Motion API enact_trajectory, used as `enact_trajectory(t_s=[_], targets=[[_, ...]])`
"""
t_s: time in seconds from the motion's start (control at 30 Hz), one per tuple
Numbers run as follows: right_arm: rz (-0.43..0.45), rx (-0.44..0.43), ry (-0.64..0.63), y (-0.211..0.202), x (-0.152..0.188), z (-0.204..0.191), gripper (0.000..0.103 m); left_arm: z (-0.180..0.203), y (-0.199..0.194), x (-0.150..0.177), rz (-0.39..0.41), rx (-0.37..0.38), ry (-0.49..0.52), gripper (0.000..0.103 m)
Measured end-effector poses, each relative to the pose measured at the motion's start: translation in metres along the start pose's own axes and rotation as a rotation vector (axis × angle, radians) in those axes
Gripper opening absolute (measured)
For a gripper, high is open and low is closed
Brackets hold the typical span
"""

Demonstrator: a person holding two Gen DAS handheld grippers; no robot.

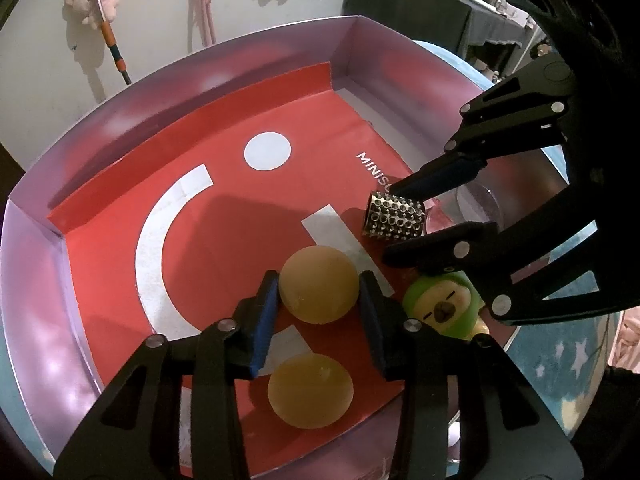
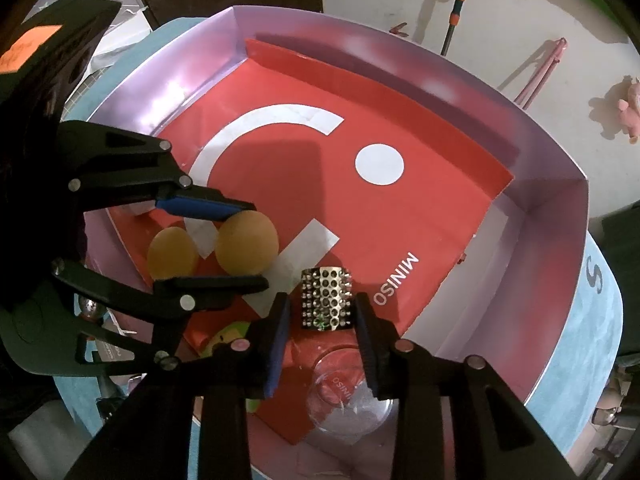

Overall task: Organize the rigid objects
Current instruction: 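Open both grippers to release the ball and cylinder in the box, then lift both grippers out of the box and return over the table items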

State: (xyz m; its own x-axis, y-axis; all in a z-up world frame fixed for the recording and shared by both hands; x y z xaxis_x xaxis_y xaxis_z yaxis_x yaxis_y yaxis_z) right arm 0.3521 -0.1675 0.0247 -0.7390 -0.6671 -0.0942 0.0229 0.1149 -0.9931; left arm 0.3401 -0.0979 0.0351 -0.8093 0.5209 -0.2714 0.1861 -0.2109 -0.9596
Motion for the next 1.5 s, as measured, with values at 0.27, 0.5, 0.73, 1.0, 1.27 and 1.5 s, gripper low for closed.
enact_trajectory(t_s=[0.27, 0.5, 0.73, 1.0, 1.27, 1.5], targets=[[0.007, 0.000, 0.007, -0.002, 0.001, 0.000, 0.039, 0.002, -0.007, 0.002, 0.030, -0.001, -0.002, 0.051], [0.037, -0.003, 0.028, -0.017, 0.005, 0.001, 0.046, 0.002, -0.023, 0.005, 0.066, 0.008, -0.028, 0.051], [0.102, 0.005, 0.053, -0.049, 0.021, -0.012, 0.053, 0.005, -0.060, 0.023, 0.147, 0.018, -0.073, 0.063], [0.254, 0.027, 0.078, -0.113, 0.056, -0.043, 0.067, 0.018, -0.127, 0.072, 0.309, -0.023, -0.102, 0.078], [0.452, 0.032, 0.121, -0.167, 0.102, -0.083, 0.079, 0.032, -0.178, 0.128, 0.443, -0.111, -0.162, 0.090], [0.592, 0.057, 0.179, -0.184, 0.156, -0.119, 0.092, 0.046, -0.197, 0.174, 0.535, -0.165, -0.231, 0.093]])
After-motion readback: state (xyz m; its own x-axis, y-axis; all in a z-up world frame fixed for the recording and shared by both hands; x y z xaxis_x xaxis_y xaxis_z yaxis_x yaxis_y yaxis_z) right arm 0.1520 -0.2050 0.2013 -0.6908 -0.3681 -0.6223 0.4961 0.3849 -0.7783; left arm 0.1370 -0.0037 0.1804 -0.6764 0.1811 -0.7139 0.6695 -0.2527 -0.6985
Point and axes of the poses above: each gripper's, at about its wrist camera, not at the fingertips, and y roughly the way its jaws point, z to its right, x to its underside, the point moved 2 cm from there along y, roughly the way its jaws point, and after that the axes turned 10 degrees about -z, right-handed, at the moved point
